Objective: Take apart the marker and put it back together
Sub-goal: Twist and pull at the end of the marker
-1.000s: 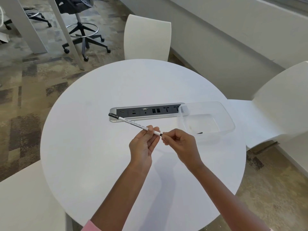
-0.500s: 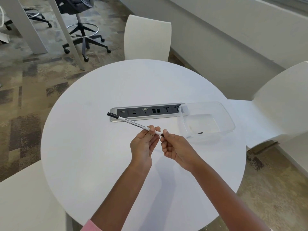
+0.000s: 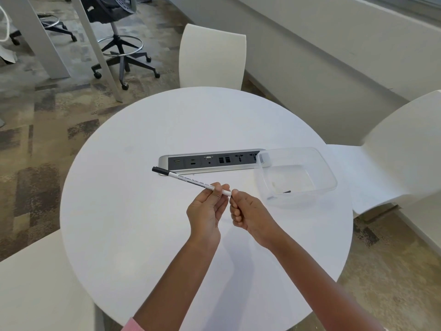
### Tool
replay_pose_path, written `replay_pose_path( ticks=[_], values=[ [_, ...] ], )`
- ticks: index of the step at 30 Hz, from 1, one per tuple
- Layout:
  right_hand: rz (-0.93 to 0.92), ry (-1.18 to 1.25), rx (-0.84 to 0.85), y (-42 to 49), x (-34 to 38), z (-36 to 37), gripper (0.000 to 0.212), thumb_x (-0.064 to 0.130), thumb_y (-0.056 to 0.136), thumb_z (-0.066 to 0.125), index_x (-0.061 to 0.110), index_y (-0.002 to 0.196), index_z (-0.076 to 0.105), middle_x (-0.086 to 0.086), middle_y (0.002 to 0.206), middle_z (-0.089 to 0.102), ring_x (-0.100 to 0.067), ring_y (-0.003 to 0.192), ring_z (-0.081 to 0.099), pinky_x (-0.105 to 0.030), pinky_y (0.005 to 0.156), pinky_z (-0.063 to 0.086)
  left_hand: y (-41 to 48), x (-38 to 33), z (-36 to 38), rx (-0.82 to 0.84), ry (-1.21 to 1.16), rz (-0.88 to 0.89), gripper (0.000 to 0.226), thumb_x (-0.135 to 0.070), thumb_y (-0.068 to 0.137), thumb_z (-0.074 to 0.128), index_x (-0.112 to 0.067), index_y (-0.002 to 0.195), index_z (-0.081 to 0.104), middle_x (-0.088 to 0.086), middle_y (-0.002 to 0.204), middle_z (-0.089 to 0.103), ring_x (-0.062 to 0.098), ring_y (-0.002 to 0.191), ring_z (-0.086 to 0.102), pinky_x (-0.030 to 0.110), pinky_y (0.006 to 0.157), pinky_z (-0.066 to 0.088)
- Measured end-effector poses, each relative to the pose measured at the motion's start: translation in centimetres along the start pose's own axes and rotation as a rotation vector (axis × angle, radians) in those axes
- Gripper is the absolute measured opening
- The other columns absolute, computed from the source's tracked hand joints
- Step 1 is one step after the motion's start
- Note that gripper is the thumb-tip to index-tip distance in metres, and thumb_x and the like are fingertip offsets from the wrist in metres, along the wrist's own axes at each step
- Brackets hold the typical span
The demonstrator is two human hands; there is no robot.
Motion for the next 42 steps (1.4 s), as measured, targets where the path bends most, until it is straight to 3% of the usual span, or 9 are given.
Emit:
replay_pose_path(
  ticks=[5,9,14,17,25,29,32,38,42],
  values=[
    [-0.372,-0.495,-0.104,-0.2,1.1,-0.5,0.026,0.018,0.096,0.041,0.014,0.071,0.047,0.007,0.058,0.047,-0.004,0.052,0.044,-0.018,0.055,0.038,0.1,-0.3,0.2,0.011,-0.047,-0.036,0.007,-0.009,0.084,0.061,-0.010,0.079,0.065,-0.003,0.066,0.074,0.008,0.065,0.070,0.019,0.072,0.056],
    [-0.512,-0.627,-0.193,-0.4,1.7,-1.2,0.012,0.010,0.090,0.051,0.015,0.083,0.060,0.007,0.066,0.054,-0.005,0.063,0.051,-0.018,0.063,0.043,0.2,-0.4,0.3,0.025,-0.048,-0.049,0.008,-0.009,0.084,0.061,-0.010,0.078,0.066,-0.003,0.066,0.074,0.008,0.065,0.071,0.018,0.069,0.057],
    [-0.111,-0.079,-0.057,-0.2,0.5,-1.4,0.013,0.025,0.088,0.055,0.018,0.082,0.065,0.003,0.063,0.059,-0.009,0.059,0.057,-0.016,0.057,0.050,0.4,-0.8,0.1,0.032,-0.019,-0.029,0.009,-0.012,0.083,0.062,-0.012,0.075,0.067,-0.004,0.068,0.074,0.006,0.065,0.070,0.018,0.073,0.056],
    [-0.037,0.085,-0.053,-0.1,0.5,-1.2,0.025,0.027,0.091,0.051,0.011,0.078,0.066,0.002,0.059,0.059,-0.006,0.053,0.056,-0.015,0.054,0.050,0.4,-0.5,0.1,0.038,-0.013,-0.036,0.009,-0.010,0.083,0.062,-0.012,0.075,0.066,-0.004,0.068,0.074,0.008,0.064,0.069,0.020,0.073,0.057],
    [-0.281,-0.066,-0.162,-0.1,1.8,-1.3,0.019,-0.005,0.080,0.062,0.014,0.077,0.063,0.000,0.070,0.064,-0.003,0.061,0.061,-0.014,0.066,0.054,0.6,-0.6,0.1,0.021,-0.030,-0.050,0.005,-0.010,0.083,0.062,-0.011,0.080,0.066,-0.003,0.068,0.075,0.007,0.069,0.070,0.019,0.074,0.056],
    [-0.161,0.082,-0.108,0.1,1.3,-1.0,0.008,0.008,0.085,0.060,0.015,0.080,0.061,0.001,0.068,0.064,-0.009,0.062,0.061,-0.018,0.063,0.054,0.6,-0.7,0.3,0.027,-0.024,-0.044,0.008,-0.010,0.083,0.062,-0.012,0.077,0.066,-0.004,0.068,0.074,0.007,0.070,0.069,0.020,0.076,0.055],
    [-0.068,0.146,-0.063,0.2,0.8,-0.6,0.019,0.021,0.089,0.054,0.013,0.073,0.061,0.001,0.062,0.062,-0.008,0.056,0.058,-0.017,0.057,0.052,0.6,-0.7,0.3,0.036,-0.023,-0.042,0.008,-0.009,0.084,0.061,-0.011,0.078,0.066,-0.004,0.068,0.074,0.008,0.070,0.068,0.022,0.079,0.055],
    [-0.279,-0.061,-0.134,0.0,1.9,-1.0,0.020,-0.004,0.082,0.059,0.015,0.075,0.057,0.000,0.070,0.060,-0.005,0.062,0.058,-0.019,0.067,0.053,0.7,-0.6,0.4,0.035,-0.041,-0.052,0.005,-0.009,0.084,0.061,-0.010,0.081,0.065,-0.003,0.067,0.074,0.007,0.068,0.070,0.021,0.077,0.055],
    [-0.187,0.044,-0.090,0.2,1.5,-0.9,0.008,0.010,0.087,0.056,0.016,0.084,0.059,-0.001,0.070,0.062,-0.010,0.064,0.060,-0.020,0.065,0.054,0.7,-0.6,0.6,0.030,-0.049,-0.049,0.007,-0.008,0.084,0.061,-0.010,0.080,0.066,-0.003,0.068,0.074,0.008,0.067,0.069,0.021,0.074,0.056]
  ],
)
Point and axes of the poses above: each hand's wrist, its own y-axis towards the middle knuckle, its own z-axis out of the palm, x = y × z, the point moved 5 cm from there along y, towards the middle knuckle
